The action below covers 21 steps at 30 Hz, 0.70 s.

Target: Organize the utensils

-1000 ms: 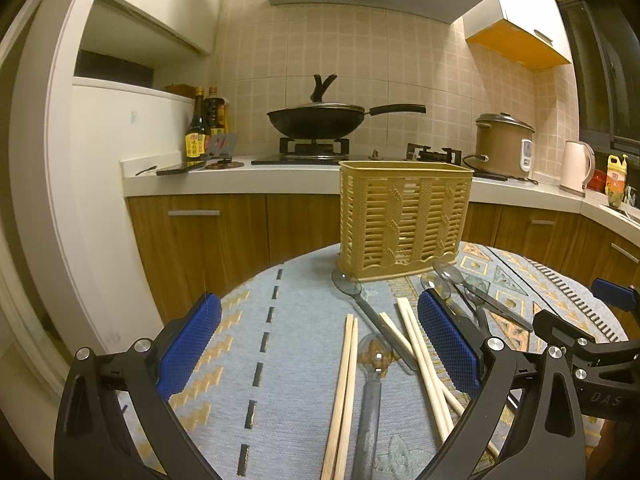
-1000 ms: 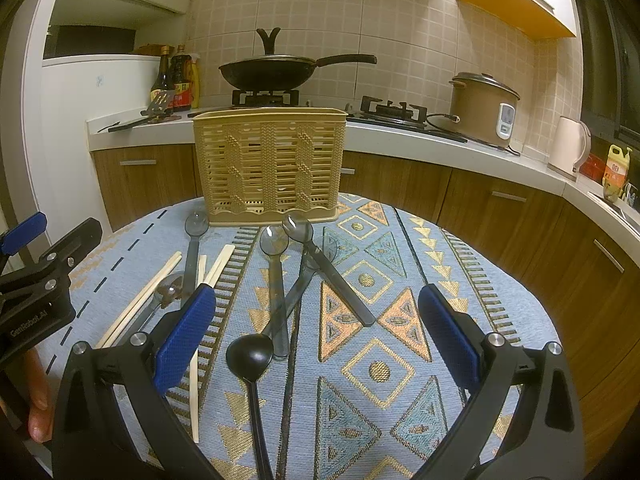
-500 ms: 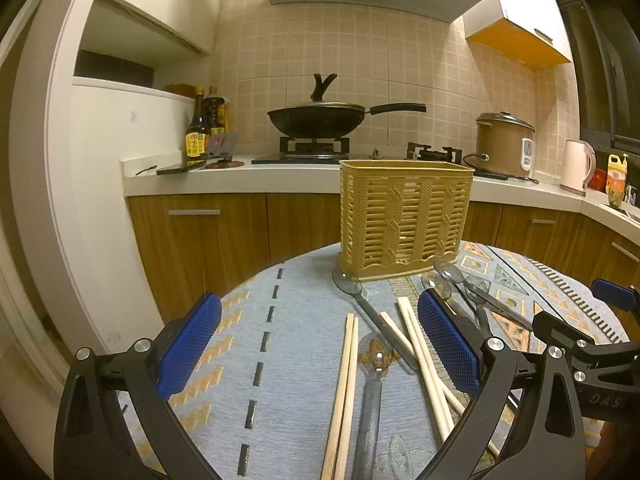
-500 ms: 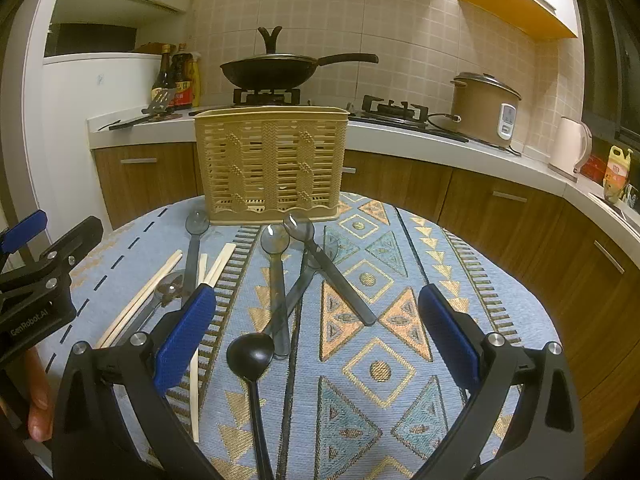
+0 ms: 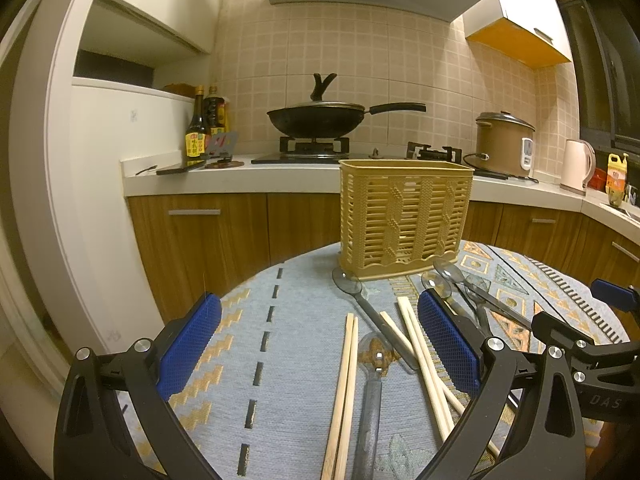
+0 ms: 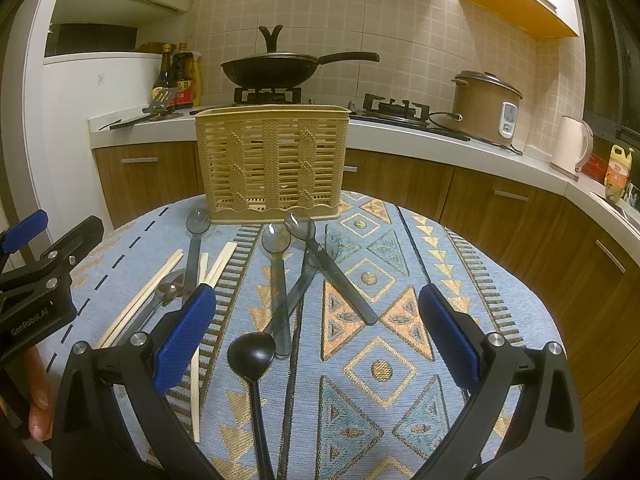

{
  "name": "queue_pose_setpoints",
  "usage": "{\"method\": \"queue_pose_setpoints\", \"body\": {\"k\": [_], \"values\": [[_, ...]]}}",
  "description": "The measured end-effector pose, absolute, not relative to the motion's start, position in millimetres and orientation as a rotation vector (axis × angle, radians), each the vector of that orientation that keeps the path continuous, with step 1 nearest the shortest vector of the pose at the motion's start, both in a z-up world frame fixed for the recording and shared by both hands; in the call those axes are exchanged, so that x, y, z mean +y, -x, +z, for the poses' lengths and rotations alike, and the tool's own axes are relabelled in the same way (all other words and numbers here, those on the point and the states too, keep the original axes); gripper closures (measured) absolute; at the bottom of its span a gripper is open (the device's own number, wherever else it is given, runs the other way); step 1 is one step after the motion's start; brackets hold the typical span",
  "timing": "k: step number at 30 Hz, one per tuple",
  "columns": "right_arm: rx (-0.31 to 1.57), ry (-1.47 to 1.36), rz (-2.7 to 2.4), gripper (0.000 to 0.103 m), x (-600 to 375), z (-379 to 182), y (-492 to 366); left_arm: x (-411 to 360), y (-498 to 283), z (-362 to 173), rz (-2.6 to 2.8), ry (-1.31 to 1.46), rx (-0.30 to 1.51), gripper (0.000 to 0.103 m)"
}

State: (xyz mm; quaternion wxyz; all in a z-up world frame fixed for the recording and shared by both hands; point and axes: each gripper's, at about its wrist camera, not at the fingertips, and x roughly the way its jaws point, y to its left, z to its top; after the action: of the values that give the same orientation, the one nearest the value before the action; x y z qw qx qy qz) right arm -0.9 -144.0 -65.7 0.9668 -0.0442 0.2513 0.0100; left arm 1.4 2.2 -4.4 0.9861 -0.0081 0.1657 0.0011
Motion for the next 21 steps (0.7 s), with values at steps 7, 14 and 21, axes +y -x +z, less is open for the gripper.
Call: {"method": "queue_pose_setpoints", "body": {"k": [7,14,21], "values": [[0.509,0.091,0.022,0.007,-143.9,-65.8,0.0,2.5,-2.3,-4.4,0.001,0.018,0.339,0.008],[0.51,0.086,0.021,0.007,-144.6,-65.9,0.6,1.9,-1.5,-3.4,0.004,0.013,0.339,0.008],[0.514,0.083,0.022,0.007,-145.2,-66.3,0.1,1.6,-1.8,-3.4,0.006,0.016,0.34,0.008]]}}
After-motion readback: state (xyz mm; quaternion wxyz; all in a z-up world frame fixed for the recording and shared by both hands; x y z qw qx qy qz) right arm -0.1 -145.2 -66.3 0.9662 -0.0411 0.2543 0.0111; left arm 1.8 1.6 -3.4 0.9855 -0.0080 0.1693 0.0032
